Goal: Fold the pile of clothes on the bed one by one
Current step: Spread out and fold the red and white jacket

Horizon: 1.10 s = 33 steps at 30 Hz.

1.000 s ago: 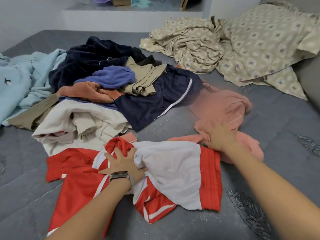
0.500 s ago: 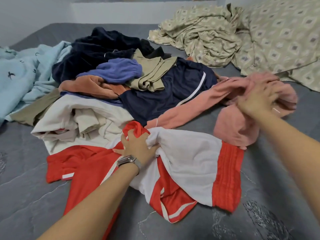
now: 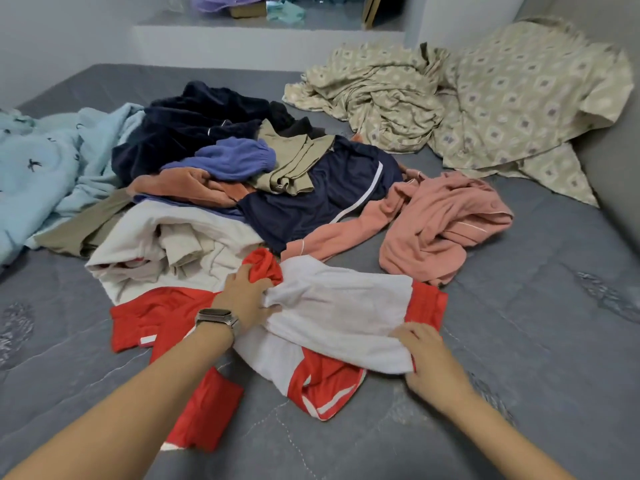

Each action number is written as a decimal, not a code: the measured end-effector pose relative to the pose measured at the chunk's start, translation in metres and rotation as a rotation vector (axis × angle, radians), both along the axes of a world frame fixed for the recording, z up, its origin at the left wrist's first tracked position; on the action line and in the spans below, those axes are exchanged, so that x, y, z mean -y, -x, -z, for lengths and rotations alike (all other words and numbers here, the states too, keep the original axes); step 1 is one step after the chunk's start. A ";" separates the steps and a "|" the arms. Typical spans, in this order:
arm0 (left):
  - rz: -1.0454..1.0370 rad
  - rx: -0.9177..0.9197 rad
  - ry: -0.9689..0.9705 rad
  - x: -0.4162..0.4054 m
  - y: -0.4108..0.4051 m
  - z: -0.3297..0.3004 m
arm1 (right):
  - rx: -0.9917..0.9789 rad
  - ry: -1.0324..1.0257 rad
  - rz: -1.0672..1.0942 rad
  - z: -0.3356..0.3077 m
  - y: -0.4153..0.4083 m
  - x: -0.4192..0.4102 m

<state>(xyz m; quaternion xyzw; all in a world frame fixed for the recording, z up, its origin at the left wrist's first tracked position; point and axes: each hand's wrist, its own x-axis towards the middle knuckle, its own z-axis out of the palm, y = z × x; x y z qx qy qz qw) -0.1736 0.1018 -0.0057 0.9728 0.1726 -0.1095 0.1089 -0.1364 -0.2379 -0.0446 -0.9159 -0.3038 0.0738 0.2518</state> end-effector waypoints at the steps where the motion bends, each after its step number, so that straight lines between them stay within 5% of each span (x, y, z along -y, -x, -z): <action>1: -0.020 0.054 -0.048 0.004 0.006 -0.006 | -0.059 -0.108 0.066 -0.012 -0.006 -0.002; 5: 0.160 0.275 -0.064 0.004 0.027 -0.053 | -0.368 -0.349 0.434 -0.093 -0.023 0.001; 8: 0.331 0.095 0.118 -0.003 0.051 -0.104 | -0.353 -0.497 0.552 -0.160 -0.017 0.007; 12: 0.438 -0.011 -0.428 0.013 0.078 -0.154 | -0.111 -0.441 0.513 -0.222 -0.002 0.008; 14: 0.333 0.049 -0.511 0.009 0.091 -0.162 | 0.003 -0.389 0.481 -0.243 0.009 0.011; 18: 0.143 0.224 -0.351 -0.027 0.101 -0.175 | 0.096 -0.221 0.528 -0.265 0.014 0.026; 21: 0.260 0.092 0.030 -0.033 0.105 -0.201 | 0.096 -0.092 0.583 -0.272 0.005 0.040; 23: 0.302 -0.029 0.052 -0.028 0.108 -0.227 | 0.108 -0.006 0.589 -0.281 0.000 0.048; 27: 0.070 0.436 -0.293 -0.042 0.103 -0.274 | 0.204 0.045 0.642 -0.305 -0.005 0.060; 30: -0.072 0.804 -0.277 -0.047 0.090 -0.297 | 0.280 0.016 0.673 -0.317 -0.013 0.066; 33: -0.107 0.664 -0.126 -0.047 0.080 -0.302 | 0.261 -0.010 0.694 -0.314 -0.018 0.072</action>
